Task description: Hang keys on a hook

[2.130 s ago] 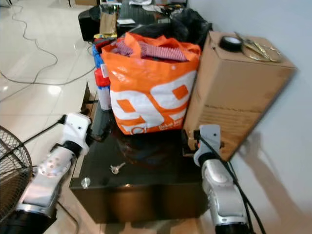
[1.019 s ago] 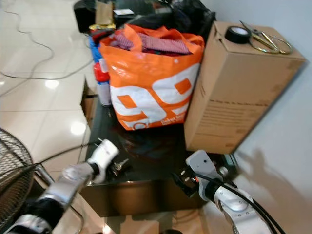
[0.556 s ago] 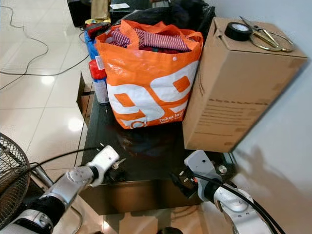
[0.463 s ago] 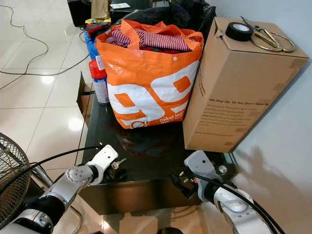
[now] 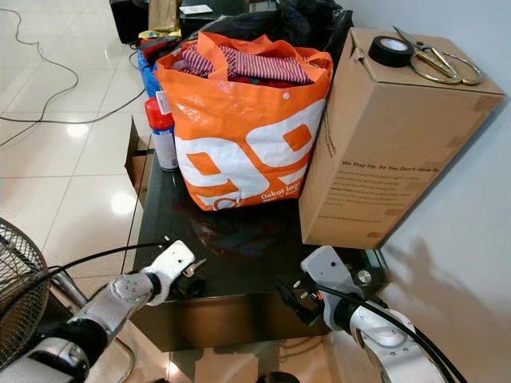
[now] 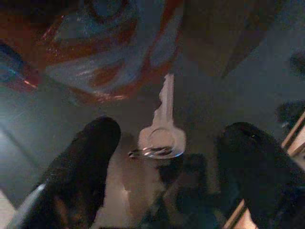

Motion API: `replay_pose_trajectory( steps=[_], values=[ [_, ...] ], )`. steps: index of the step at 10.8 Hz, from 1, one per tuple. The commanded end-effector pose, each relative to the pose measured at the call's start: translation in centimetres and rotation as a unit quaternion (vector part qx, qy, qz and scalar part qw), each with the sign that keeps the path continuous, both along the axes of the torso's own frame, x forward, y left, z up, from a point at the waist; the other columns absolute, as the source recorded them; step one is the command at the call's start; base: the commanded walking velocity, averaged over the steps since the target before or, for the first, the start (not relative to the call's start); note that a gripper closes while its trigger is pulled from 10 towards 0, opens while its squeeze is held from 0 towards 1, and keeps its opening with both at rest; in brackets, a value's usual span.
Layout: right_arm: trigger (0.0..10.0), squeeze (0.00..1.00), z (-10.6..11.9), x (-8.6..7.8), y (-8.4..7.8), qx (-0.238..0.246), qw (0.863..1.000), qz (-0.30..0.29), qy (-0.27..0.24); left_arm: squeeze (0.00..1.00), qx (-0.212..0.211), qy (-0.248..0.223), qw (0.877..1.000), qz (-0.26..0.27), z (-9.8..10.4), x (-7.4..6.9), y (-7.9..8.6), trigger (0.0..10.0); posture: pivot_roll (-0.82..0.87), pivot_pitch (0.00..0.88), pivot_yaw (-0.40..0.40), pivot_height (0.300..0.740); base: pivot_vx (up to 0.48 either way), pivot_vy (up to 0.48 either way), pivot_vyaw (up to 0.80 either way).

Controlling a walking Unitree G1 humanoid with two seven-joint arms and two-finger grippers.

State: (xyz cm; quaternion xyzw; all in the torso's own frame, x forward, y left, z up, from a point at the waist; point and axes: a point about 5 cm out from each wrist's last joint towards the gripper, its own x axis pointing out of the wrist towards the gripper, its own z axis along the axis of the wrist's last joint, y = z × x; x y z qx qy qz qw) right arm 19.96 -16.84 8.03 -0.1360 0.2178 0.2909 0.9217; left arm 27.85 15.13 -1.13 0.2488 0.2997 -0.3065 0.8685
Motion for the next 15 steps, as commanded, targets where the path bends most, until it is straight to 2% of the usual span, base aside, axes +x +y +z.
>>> replay_pose_trajectory(
  steps=[1,2,7,15],
  values=[
    [10.0,0.00,0.2,0.0,0.0,-0.005,1.000,0.005,-0.002,0.00,0.010,0.000,1.000,-0.003,-0.1,0.0,0.0,0.8,-0.22,0.080,-0.034,0.740,0.000,0.000,0.00],
    [10.0,0.00,0.2,0.0,0.0,-0.005,1.000,0.010,0.001,0.00,0.012,0.008,1.000,-0.010,-0.4,-0.2,-0.2,0.0,-0.22,0.079,-0.035,0.740,0.000,0.000,0.00],
    [10.0,0.00,0.3,-1.2,-0.1,0.014,0.995,0.081,0.052,0.00,0.022,0.010,1.000,-0.020,-0.6,-0.3,-0.3,0.0,-0.22,0.078,-0.036,0.740,0.000,0.000,0.00],
    [10.0,0.00,0.3,-1.3,-0.2,0.016,0.995,0.085,0.055,0.00,0.019,0.011,0.999,-0.026,-0.7,-0.4,-0.7,0.0,-0.22,0.069,-0.029,0.740,0.000,0.000,0.00]
  ],
)
